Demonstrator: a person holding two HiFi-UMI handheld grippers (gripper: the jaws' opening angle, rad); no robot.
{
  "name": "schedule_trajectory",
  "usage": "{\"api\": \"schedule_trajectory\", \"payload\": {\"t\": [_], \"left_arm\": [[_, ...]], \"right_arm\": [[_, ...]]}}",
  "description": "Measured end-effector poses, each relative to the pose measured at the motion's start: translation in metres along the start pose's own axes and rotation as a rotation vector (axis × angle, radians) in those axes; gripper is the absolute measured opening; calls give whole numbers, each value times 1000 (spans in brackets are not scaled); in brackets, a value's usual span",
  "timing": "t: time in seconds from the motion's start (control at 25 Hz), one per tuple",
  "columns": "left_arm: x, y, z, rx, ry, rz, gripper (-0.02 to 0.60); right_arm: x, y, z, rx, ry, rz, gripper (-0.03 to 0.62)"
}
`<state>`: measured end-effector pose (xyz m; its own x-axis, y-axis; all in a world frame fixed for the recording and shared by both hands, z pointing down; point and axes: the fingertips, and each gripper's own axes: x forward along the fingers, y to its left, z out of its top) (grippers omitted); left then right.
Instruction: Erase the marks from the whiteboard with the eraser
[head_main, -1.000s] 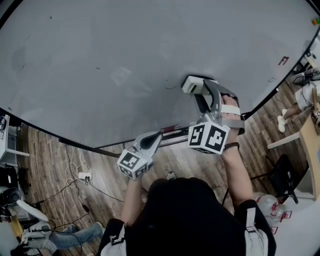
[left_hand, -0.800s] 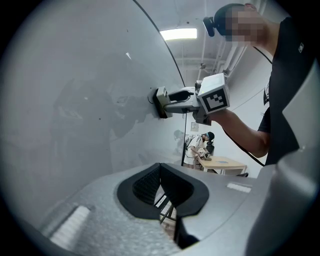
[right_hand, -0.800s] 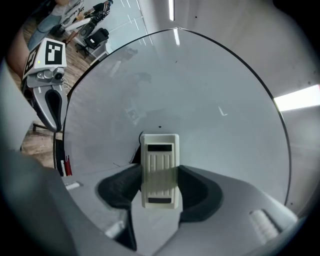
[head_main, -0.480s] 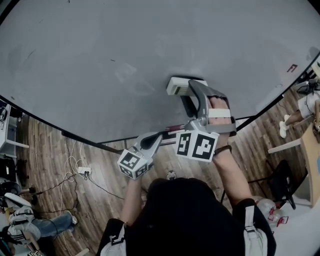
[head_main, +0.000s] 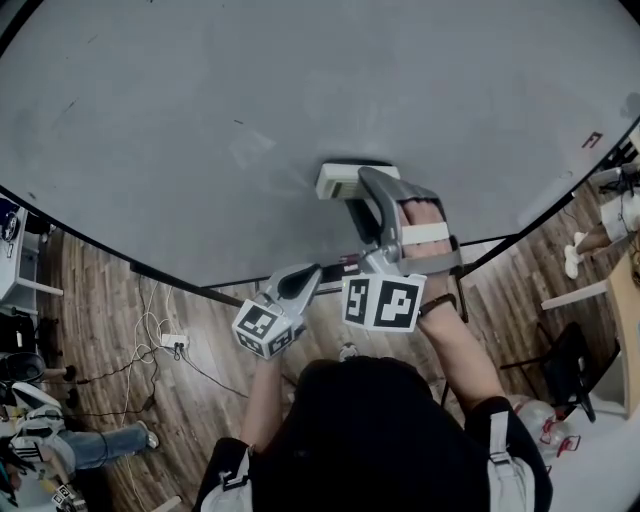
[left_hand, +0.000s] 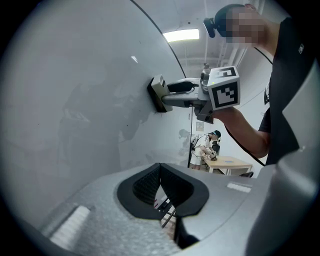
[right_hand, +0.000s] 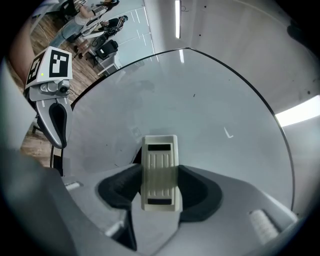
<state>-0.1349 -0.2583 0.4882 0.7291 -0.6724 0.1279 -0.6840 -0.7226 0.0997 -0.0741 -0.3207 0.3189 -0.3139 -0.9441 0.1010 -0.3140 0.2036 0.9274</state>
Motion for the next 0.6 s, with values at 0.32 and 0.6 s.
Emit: {"api": "schedule_trajectory", "payload": {"t": [0.32,0.6], "left_arm": [[9,-5,3,18,13,-27,11],[23,-24,4,7,14,-64,11]], "right_arm": [[-3,-4,-43,46,65,3,227],[-9,-7,-88,63,135,-6,227]]}}
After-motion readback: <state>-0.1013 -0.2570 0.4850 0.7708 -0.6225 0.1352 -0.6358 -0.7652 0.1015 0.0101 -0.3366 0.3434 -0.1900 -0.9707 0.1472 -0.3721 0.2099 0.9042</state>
